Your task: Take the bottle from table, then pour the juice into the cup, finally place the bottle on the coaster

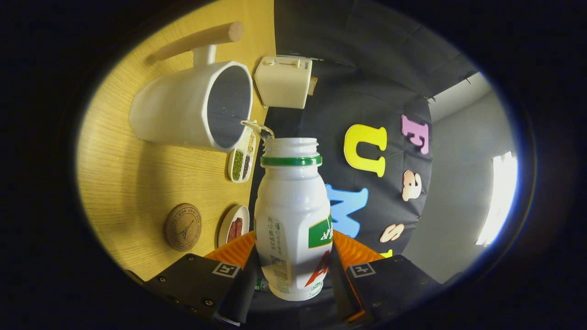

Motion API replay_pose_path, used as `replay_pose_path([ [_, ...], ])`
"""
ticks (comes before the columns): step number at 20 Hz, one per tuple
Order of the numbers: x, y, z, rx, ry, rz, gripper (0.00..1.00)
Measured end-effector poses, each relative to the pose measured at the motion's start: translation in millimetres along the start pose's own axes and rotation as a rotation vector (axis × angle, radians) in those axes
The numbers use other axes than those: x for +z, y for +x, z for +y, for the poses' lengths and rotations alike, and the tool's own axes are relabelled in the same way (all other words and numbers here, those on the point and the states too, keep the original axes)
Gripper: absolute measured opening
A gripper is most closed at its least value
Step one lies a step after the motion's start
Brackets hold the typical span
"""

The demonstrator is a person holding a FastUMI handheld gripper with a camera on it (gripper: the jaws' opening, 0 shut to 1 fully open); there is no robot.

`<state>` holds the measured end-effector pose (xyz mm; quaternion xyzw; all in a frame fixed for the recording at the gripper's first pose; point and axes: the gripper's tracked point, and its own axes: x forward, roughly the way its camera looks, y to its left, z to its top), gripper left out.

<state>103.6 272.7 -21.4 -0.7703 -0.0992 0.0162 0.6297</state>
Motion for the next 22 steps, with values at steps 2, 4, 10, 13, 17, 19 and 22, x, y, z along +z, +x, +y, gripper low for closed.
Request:
replay_pose_path([
  [2, -1, 0, -2, -0.008, -0.012, -0.001, 0.71],
  [4, -1, 1, -4, -0.015, -0.024, -0.001, 0.71],
  [10, -1, 2, -10, -0.028, -0.046, -0.004, 0.71],
  [13, -2, 2, -12, -0.036, -0.061, -0.004, 0.71],
  [17, -4, 3, -20, -0.05, -0.084, -0.002, 0.71],
  [19, -3, 4, -22, -0.052, -0.092, -0.005, 0.71],
  [22, -2, 3, -25, -0.059, -0.113, -0.008, 0.71],
])
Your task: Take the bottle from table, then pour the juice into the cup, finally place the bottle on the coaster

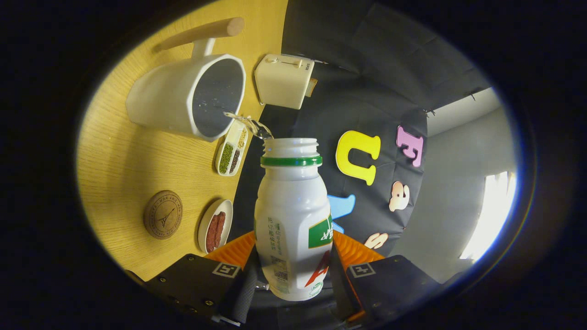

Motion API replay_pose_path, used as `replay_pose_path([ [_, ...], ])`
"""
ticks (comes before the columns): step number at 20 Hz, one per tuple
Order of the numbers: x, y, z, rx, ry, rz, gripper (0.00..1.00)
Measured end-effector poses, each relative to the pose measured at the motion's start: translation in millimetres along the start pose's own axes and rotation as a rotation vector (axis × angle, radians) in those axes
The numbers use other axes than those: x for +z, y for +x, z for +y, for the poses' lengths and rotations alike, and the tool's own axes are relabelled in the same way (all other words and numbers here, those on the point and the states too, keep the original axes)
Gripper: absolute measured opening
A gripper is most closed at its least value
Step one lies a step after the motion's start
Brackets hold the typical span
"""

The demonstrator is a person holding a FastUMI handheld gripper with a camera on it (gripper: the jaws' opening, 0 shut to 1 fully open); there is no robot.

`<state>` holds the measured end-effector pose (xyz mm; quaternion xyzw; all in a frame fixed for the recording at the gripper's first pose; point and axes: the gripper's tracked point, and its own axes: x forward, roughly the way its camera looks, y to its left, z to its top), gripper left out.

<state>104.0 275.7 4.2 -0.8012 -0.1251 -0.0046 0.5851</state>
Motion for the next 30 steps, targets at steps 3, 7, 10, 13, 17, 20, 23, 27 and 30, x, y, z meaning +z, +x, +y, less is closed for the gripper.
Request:
replay_pose_path([
  [3, 1, 0, -3, -0.008, -0.018, -0.006, 0.71],
  [7, 1, -2, -4, -0.008, -0.039, -0.004, 0.71],
  [10, 4, -3, 1, 0.01, -0.038, -0.009, 0.71],
  [13, 7, -4, 4, 0.009, -0.064, -0.015, 0.71],
  [17, 12, -5, 10, 0.016, -0.088, -0.025, 0.71],
  [20, 14, -8, 13, 0.019, -0.105, -0.032, 0.71],
  [23, 15, -11, 16, 0.021, -0.113, -0.037, 0.71],
  [27, 15, -13, 17, 0.029, -0.123, -0.041, 0.71],
  [30, 13, -14, 17, 0.033, -0.128, -0.04, 0.71],
])
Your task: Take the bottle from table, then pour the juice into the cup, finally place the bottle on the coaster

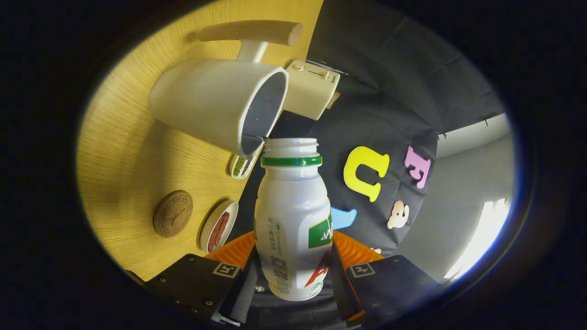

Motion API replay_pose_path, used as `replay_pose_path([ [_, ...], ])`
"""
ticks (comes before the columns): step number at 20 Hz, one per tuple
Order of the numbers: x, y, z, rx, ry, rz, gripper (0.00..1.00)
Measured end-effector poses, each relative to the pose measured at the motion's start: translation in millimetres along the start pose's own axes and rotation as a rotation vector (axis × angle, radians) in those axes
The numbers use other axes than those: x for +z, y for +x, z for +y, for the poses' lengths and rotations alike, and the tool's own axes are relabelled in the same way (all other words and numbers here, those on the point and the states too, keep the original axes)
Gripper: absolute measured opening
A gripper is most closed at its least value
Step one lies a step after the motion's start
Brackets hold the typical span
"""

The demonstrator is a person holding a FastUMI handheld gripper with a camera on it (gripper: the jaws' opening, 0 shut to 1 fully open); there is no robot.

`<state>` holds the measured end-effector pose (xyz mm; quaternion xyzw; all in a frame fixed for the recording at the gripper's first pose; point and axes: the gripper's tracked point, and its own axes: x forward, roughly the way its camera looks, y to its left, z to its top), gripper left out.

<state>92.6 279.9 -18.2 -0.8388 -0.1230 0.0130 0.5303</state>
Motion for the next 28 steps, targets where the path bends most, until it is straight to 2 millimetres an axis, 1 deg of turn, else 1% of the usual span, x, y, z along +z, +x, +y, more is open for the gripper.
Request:
replay_pose_path([
  [9, 1, 2, 0, 0.003, 0.02, -0.006, 0.71],
  [14, -1, 5, -4, 0.0, 0.046, 0.004, 0.71],
  [16, -3, 5, -3, 0.005, 0.068, 0.006, 0.71],
  [20, -5, 1, 2, 0.025, 0.134, 0.016, 0.71],
  [23, -11, 0, 4, 0.046, 0.224, 0.022, 0.71],
  [28, -22, 1, 1, 0.037, 0.358, 0.043, 0.71],
])
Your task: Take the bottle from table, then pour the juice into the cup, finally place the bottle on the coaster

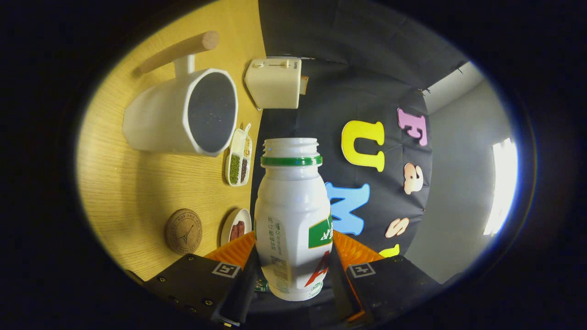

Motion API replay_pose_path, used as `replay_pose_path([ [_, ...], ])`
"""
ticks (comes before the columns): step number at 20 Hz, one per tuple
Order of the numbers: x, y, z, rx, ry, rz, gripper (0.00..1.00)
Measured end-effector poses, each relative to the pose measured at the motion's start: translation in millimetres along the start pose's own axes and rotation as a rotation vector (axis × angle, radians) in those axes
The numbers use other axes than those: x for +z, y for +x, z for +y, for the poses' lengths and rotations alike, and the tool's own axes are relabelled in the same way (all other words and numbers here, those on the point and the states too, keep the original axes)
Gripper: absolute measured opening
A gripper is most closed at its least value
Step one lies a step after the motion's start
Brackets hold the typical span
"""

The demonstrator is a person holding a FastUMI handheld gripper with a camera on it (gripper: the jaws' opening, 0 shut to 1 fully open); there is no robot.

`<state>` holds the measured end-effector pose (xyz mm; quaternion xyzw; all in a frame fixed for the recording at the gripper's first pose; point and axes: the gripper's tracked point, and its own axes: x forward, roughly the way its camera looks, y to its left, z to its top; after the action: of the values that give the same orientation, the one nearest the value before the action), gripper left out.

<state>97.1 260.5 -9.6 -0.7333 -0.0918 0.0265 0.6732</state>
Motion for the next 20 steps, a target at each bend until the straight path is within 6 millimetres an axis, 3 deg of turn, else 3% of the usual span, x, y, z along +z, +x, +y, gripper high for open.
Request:
replay_pose_path([
  [8, -19, 5, 3, 0.018, 0.179, 0.038, 0.71],
  [20, -40, 8, 13, 0.057, 0.633, 0.084, 0.71],
])
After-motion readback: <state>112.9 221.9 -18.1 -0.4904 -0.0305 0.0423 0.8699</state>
